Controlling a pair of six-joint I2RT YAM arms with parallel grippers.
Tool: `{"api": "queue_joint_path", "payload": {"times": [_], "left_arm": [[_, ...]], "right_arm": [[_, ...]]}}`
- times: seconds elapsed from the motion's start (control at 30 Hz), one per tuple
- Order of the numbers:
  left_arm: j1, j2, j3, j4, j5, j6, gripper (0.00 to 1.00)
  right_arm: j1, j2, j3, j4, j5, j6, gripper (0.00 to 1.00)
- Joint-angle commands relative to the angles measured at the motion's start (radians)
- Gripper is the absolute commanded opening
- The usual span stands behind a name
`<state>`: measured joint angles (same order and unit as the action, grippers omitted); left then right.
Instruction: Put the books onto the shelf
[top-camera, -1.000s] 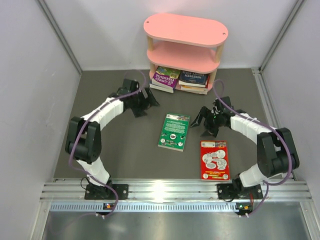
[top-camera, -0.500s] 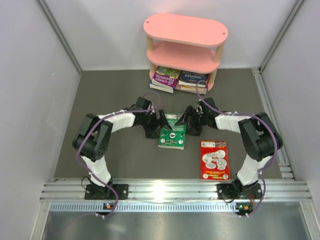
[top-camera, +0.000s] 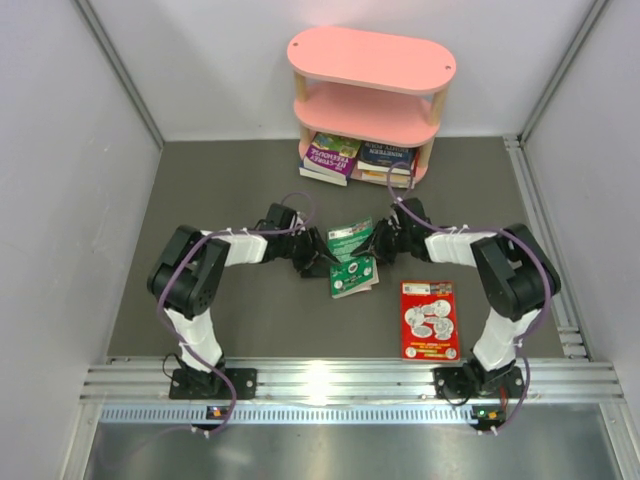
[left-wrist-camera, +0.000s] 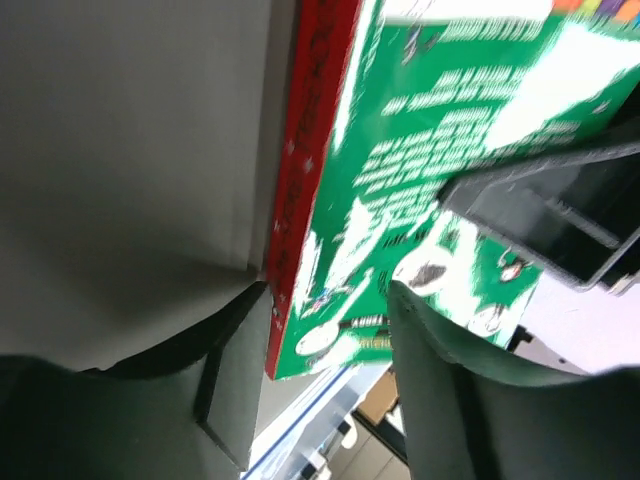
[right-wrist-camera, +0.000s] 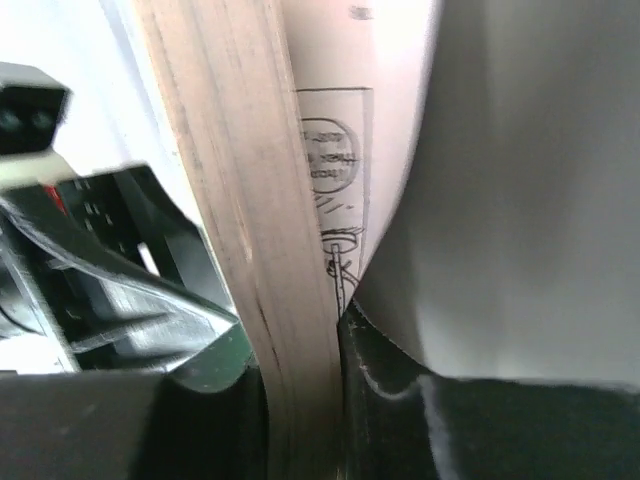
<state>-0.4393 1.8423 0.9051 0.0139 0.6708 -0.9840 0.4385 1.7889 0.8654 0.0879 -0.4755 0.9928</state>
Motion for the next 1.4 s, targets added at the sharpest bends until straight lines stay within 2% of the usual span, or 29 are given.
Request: {"api": "queue_joint_path", "payload": {"times": [0.0, 0.07, 0.1, 0.17, 0.23, 0.33, 0.53, 0.63, 0.77, 0.8, 0.87, 0.93, 1.0, 1.03, 1.1, 1.13, 1.17, 1.2, 1.23, 1.27, 1.3, 1.33, 1.37], "left_arm": [[0.036, -0.063, 0.000, 0.120, 0.013, -0.002, 0.60], [0.068, -0.116, -0.011, 0.100, 0.004, 0.010, 0.74], [0.079, -0.150, -0.021, 0.100, 0.007, 0.013, 0.90], [0.106, -0.176, -0.032, 0.116, 0.021, 0.010, 0.98], [0.117, -0.202, -0.044, 0.135, 0.042, -0.007, 0.98], [0.117, -0.225, -0.057, 0.161, 0.052, -0.036, 0.98], [0.117, -0.262, -0.087, 0.245, 0.070, -0.113, 0.98], [0.117, -0.290, -0.124, 0.375, 0.088, -0.203, 0.97], [0.114, -0.307, -0.152, 0.518, 0.111, -0.303, 0.87], [0.113, -0.308, -0.155, 0.544, 0.124, -0.330, 0.76], [0.103, -0.310, -0.156, 0.616, 0.136, -0.370, 0.66], [0.087, -0.307, -0.156, 0.699, 0.150, -0.406, 0.48], [0.074, -0.298, -0.140, 0.735, 0.161, -0.453, 0.35], [0.064, -0.295, -0.130, 0.754, 0.173, -0.462, 0.31], [0.054, -0.291, -0.092, 0.738, 0.184, -0.458, 0.20], [0.048, -0.291, -0.075, 0.724, 0.194, -0.450, 0.07], [0.047, -0.293, -0.062, 0.663, 0.199, -0.415, 0.00], [0.047, -0.301, -0.014, 0.591, 0.200, -0.379, 0.00], [0.047, -0.308, 0.023, 0.490, 0.200, -0.317, 0.00], [0.047, -0.313, 0.070, 0.340, 0.170, -0.145, 0.00], [0.047, -0.321, 0.184, 0.059, 0.138, -0.046, 0.00], [0.045, -0.319, 0.243, -0.097, 0.100, 0.046, 0.00], [0.045, -0.313, 0.296, -0.202, 0.031, 0.193, 0.00]], "right_arm": [[0.020, -0.078, 0.020, -0.154, 0.049, -0.051, 0.13], [0.013, -0.106, 0.027, -0.166, 0.046, -0.048, 0.00], [0.005, -0.132, 0.030, -0.165, 0.032, -0.033, 0.00], [-0.006, -0.157, 0.030, -0.131, 0.012, -0.008, 0.00], [-0.018, -0.193, 0.024, -0.096, -0.029, 0.053, 0.00], [-0.034, -0.232, 0.004, 0.047, -0.080, 0.171, 0.00], [-0.038, -0.224, -0.095, 0.554, -0.129, 0.510, 0.00], [-0.038, -0.209, -0.115, 0.664, -0.117, 0.593, 0.00], [-0.038, -0.200, -0.137, 0.736, -0.098, 0.636, 0.00], [-0.037, -0.198, -0.141, 0.749, -0.086, 0.639, 0.00], [-0.037, -0.195, -0.149, 0.760, -0.080, 0.641, 0.00], [-0.035, -0.195, -0.151, 0.760, -0.064, 0.630, 0.00], [-0.030, -0.195, -0.152, 0.754, -0.042, 0.612, 0.00], [-0.030, -0.194, -0.148, 0.738, -0.034, 0.606, 0.00], [-0.029, -0.191, -0.137, 0.710, -0.017, 0.577, 0.00], [-0.030, -0.186, -0.120, 0.701, -0.014, 0.569, 0.00], [-0.029, -0.174, -0.106, 0.673, -0.026, 0.551, 0.00], [-0.029, -0.168, -0.088, 0.646, -0.040, 0.534, 0.00], [-0.029, -0.163, -0.041, 0.612, -0.058, 0.509, 0.06], [-0.030, -0.167, -0.017, 0.558, -0.081, 0.439, 0.24], [-0.030, -0.175, 0.012, 0.382, -0.086, 0.384, 0.44], [-0.030, -0.184, 0.097, 0.210, -0.083, 0.309, 0.65], [-0.030, -0.203, 0.142, 0.065, -0.028, 0.143, 0.73]]}}
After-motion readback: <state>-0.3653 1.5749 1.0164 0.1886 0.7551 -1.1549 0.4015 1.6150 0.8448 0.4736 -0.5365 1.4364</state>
